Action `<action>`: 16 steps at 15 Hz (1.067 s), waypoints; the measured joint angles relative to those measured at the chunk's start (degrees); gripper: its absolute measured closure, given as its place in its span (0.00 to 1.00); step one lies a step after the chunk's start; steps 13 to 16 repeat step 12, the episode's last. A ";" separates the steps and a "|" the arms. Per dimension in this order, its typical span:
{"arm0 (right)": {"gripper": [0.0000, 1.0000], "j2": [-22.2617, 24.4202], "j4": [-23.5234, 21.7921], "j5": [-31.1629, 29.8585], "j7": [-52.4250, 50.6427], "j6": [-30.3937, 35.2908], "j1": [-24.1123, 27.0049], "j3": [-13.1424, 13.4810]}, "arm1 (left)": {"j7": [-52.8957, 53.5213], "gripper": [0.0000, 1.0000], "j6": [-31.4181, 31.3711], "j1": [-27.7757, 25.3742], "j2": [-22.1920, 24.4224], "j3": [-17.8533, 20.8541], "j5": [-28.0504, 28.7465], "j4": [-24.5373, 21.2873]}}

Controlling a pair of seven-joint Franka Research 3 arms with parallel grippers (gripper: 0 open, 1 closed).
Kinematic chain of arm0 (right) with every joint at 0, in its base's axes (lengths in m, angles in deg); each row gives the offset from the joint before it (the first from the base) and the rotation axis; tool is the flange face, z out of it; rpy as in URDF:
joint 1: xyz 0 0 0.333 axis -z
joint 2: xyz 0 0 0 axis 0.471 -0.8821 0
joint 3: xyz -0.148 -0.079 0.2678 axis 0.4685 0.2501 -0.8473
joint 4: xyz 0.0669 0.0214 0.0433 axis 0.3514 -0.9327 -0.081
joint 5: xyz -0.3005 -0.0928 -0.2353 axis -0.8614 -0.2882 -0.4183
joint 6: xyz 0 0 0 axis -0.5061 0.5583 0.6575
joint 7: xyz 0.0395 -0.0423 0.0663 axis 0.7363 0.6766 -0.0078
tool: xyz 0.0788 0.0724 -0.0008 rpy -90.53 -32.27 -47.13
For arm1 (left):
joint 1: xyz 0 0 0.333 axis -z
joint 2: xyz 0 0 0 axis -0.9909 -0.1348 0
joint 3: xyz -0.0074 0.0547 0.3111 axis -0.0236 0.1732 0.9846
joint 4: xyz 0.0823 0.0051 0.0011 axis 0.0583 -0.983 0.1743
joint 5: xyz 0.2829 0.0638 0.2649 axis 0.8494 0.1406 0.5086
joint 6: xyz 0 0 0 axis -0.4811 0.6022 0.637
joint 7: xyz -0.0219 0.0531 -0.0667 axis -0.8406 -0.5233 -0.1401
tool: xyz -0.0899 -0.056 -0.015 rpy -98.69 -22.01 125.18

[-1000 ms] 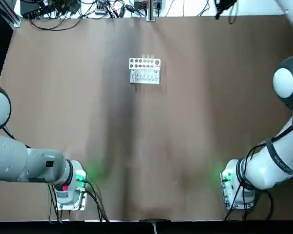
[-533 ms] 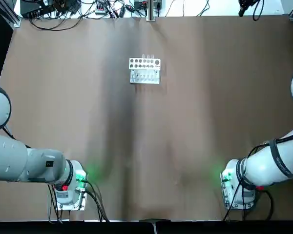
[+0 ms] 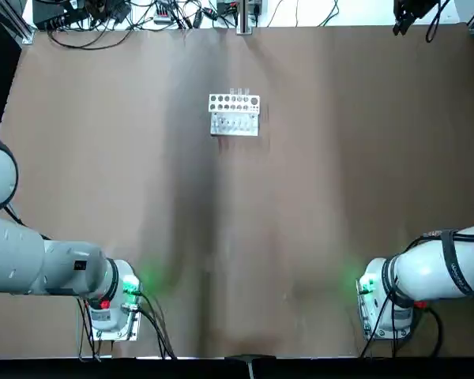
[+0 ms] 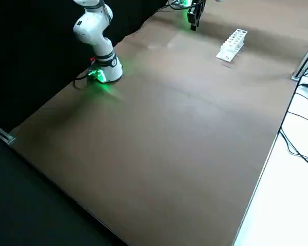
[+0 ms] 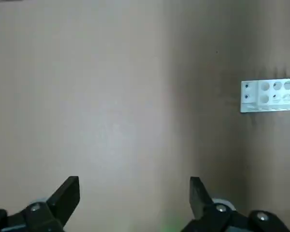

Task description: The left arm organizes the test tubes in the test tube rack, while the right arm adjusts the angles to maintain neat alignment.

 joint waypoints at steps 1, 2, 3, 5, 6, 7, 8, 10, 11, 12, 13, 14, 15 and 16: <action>0.62 0.21 0.00 -0.05 -0.81 0.41 0.02 0.00 | 0.00 0.00 0.00 0.00 0.00 0.00 0.00 0.00; 0.52 0.31 0.00 -0.11 -1.12 0.62 0.10 0.01 | 0.00 0.00 0.00 0.00 0.00 0.00 0.00 0.00; 0.44 0.31 0.00 -0.16 -1.37 0.65 0.20 0.01 | 0.00 0.00 0.00 0.00 0.00 0.00 0.00 0.00; 0.26 0.31 -0.05 -0.26 -1.57 0.67 0.38 0.02 | -0.02 0.00 0.00 0.00 0.00 0.00 0.00 0.00; 0.17 0.31 -0.06 -0.28 -1.57 0.68 0.46 0.02 | -0.02 0.00 0.00 0.00 0.00 0.00 0.00 0.00; 0.08 0.31 -0.07 -0.35 -1.57 0.68 0.52 0.03 | -0.02 0.00 0.00 0.00 0.00 -0.01 0.00 0.00; 0.01 0.31 -0.07 -0.42 -1.58 0.65 0.55 0.03 | -0.03 0.00 0.00 0.00 0.00 -0.01 0.00 0.00; 0.00 0.31 -0.07 -0.96 -1.58 0.60 0.55 0.01 | -0.03 0.00 0.00 0.00 -0.01 -0.01 0.00 0.00; 0.00 0.31 -0.07 -1.13 -1.58 0.60 0.55 -0.01 | -0.03 0.00 0.00 0.00 -0.01 -0.01 0.00 0.00; 0.00 0.31 -0.07 -1.21 -1.58 0.60 0.55 -0.04 | -0.03 0.00 0.00 0.00 -0.01 -0.01 0.00 0.00; 0.00 0.31 -0.07 -1.21 -1.58 0.60 0.55 -0.04 | -0.03 0.00 0.00 0.00 -0.01 -0.01 0.00 0.00; 0.00 0.31 -0.07 -1.21 -1.58 0.60 0.55 -0.04 | -0.03 0.00 0.00 0.00 -0.01 -0.01 0.00 0.00; 0.00 0.31 -0.07 -1.21 -1.58 0.60 0.55 -0.04 | -0.03 0.00 0.00 0.00 -0.01 -0.01 0.00 0.00; 0.00 0.31 -0.07 -1.21 -1.58 0.60 0.55 -0.04 | -0.03 0.00 0.00 0.00 -0.01 -0.01 0.00 0.00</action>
